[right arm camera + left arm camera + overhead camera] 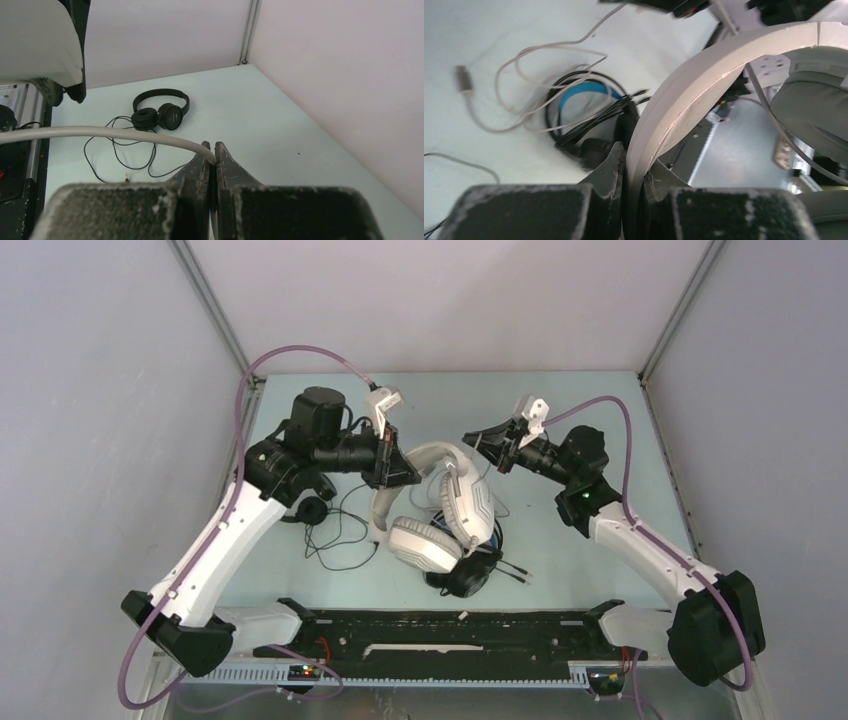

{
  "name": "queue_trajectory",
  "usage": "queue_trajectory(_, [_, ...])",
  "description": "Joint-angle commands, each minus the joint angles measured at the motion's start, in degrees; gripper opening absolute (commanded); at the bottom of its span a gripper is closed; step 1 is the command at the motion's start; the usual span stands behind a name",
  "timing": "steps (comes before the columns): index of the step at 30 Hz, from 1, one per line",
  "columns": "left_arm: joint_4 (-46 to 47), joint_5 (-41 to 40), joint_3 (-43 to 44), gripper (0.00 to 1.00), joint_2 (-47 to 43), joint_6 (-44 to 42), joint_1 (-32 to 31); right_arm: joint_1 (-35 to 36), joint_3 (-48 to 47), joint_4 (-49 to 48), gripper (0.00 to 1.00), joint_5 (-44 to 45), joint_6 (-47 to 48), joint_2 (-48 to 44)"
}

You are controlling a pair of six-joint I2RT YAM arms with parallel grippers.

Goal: Wrap the headphones
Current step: Wrap the headphones cable around the headphones.

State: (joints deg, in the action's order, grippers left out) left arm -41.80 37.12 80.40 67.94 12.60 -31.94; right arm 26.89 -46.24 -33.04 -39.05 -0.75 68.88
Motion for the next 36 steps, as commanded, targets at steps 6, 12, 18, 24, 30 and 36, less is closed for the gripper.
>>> queue_trajectory(6, [-12.67, -18.8, 7.15, 0.0, 0.56, -12.41, -3.79, -3.34, -4.83, 9.63, 0.0, -3.23, 2.56, -2.77])
queue_trajectory(12, [-15.4, -32.77, 8.95, 0.0, 1.71, -15.52, -5.75, -2.94, -11.94, 24.05, 0.0, -4.55, 2.75, -1.04])
queue_trajectory(18, [-16.55, -46.78, 11.43, 0.0, 3.69, -17.98, -7.98, -1.28, -19.75, 38.9, 0.0, -6.17, 1.77, 1.41])
queue_trajectory(24, [-13.3, -54.25, 10.06, 0.0, 4.17, -17.97, -9.22, -0.31, -24.34, 42.22, 0.0, -9.71, -4.87, 3.36])
queue_trajectory(30, [-11.24, -61.61, 9.14, 0.0, 4.2, -18.35, -9.88, 2.01, -27.26, 42.25, 0.0, -12.36, -10.14, 4.87])
queue_trajectory(36, [-12.86, -66.91, 10.4, 0.0, 6.05, -16.87, -9.9, 5.04, -28.43, 42.06, 0.0, -11.48, -10.81, 5.38])
